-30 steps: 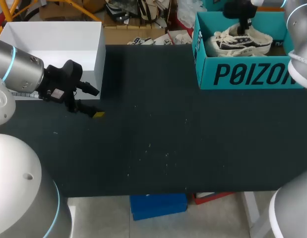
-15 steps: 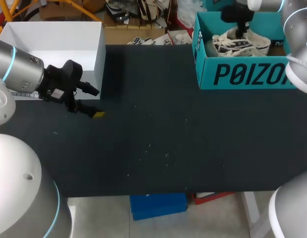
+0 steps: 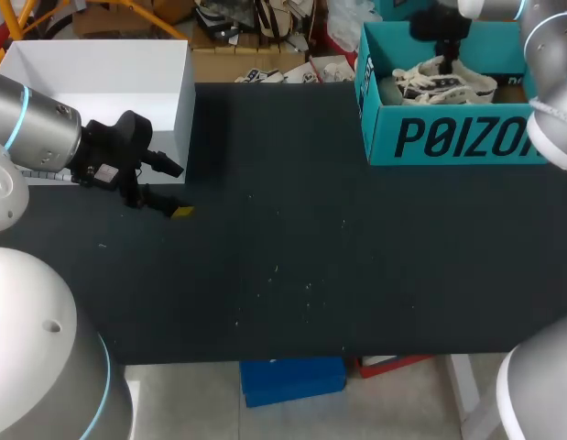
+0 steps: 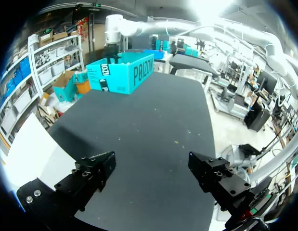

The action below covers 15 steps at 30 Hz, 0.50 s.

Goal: Take the shoe out of the shoebox, open the shoe tongue, remove and reinsert the insole, then place the shoe into the shoebox

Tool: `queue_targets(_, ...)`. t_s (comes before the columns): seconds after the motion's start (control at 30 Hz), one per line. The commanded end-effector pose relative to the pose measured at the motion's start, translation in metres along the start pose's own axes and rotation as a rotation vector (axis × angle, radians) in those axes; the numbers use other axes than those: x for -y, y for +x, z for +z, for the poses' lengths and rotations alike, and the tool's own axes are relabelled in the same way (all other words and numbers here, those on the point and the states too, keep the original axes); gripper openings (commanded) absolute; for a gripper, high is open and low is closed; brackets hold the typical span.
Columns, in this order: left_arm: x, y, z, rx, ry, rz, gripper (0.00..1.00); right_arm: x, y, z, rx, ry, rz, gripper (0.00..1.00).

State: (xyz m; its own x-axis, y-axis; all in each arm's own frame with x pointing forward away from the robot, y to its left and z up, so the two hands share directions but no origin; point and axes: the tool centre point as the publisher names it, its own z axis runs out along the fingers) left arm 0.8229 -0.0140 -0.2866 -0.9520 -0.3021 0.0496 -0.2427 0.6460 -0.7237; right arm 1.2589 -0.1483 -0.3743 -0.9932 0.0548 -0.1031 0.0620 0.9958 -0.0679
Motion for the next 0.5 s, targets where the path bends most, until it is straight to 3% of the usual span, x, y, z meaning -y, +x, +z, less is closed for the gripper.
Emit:
queue_targets(0.03, 0.001, 0.001, 0.001, 0.001, -0.005, -0.001, 1.0, 0.007, 0.006, -0.033, -0.121, 0.016, 0.013, 1.0)
queue_targets(0.2, 0.001, 0.001, 0.001, 0.001, -0.005, -0.001, 1.0, 0.018, 0.018, -0.068, -0.079, 0.053, 0.039, 1.0)
queue_targets(0.37, 0.001, 0.001, 0.001, 0.001, -0.005, -0.001, 1.0, 0.022, 0.031, -0.104, -0.034, 0.08, 0.061, 0.9)
queue_targets(0.4, 0.001, 0.001, 0.001, 0.001, -0.005, -0.001, 1.0, 0.023, 0.035, -0.115, -0.018, 0.088, 0.069, 0.71)
queue_targets(0.43, 0.001, 0.001, 0.001, 0.001, -0.005, -0.001, 1.0, 0.023, 0.038, -0.123, -0.003, 0.093, 0.078, 0.58)
queue_targets(0.5, 0.001, 0.001, 0.001, 0.001, -0.005, -0.001, 1.0, 0.023, 0.044, -0.139, 0.023, 0.099, 0.094, 0.44)
